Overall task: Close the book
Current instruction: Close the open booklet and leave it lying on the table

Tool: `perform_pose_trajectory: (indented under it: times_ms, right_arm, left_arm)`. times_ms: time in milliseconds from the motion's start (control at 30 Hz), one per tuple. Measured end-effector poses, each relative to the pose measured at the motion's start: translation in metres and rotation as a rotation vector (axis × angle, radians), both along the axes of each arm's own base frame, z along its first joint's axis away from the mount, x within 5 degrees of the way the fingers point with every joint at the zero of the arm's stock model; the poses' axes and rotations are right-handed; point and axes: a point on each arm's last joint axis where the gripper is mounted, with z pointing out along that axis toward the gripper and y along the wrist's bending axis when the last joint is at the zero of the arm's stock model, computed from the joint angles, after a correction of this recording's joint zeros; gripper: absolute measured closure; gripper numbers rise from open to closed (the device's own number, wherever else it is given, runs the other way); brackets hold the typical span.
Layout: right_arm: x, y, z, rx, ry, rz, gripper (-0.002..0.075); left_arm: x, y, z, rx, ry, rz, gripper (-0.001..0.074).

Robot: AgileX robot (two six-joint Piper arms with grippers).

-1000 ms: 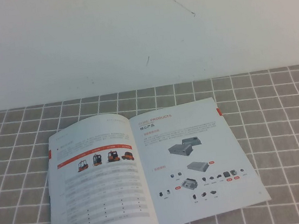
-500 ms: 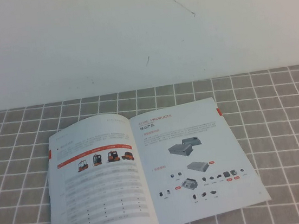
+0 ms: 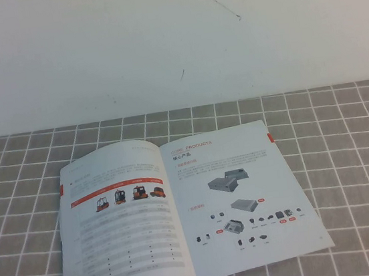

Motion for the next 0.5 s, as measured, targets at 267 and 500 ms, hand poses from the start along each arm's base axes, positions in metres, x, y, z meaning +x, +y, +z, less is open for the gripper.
perform_pose_trajectory:
  times_ms: [267,500]
  right_arm:
    - [-0.0001,0.0,0.0,0.0,0.001,0.0,0.0729]
    - [-0.0001,0.0,0.0,0.0,0.001,0.0,0.0729]
  left_arm:
    - [0.0,0.0002,0.0,0.008,0.0,0.001,0.0738]
    - [0.0,0.0002,0.0,0.008,0.0,0.001,0.0738]
